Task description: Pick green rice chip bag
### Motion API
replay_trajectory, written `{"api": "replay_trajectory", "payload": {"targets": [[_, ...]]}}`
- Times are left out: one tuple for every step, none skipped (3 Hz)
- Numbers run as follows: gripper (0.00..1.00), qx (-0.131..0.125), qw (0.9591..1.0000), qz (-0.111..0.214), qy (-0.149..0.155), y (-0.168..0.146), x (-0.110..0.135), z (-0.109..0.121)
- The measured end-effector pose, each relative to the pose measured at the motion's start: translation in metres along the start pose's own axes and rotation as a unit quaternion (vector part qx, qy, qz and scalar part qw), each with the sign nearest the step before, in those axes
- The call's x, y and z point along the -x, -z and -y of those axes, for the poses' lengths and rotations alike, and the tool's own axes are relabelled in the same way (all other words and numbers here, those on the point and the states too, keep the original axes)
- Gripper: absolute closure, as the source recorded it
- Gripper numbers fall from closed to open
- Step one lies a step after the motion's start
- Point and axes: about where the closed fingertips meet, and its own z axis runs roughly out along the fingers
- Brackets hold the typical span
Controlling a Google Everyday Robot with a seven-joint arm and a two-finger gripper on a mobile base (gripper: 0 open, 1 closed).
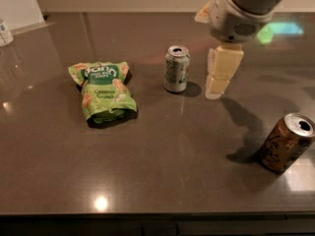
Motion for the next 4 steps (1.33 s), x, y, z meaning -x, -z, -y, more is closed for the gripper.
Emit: {"api": "replay_trajectory", "payload": {"targets": [[0.00,-0.003,0.9974,0.023,0.069,-0.020,0.031,0.026],[0.00,0.002,0.9884,0.053,0.142,-0.042,0.060,0.041],[0.00,0.019,0.9706,0.075,0.228,-0.071,0.085,0.046],[0.00,0.042,0.9485,0.093,0.300,-0.094,0.105,0.037]]}}
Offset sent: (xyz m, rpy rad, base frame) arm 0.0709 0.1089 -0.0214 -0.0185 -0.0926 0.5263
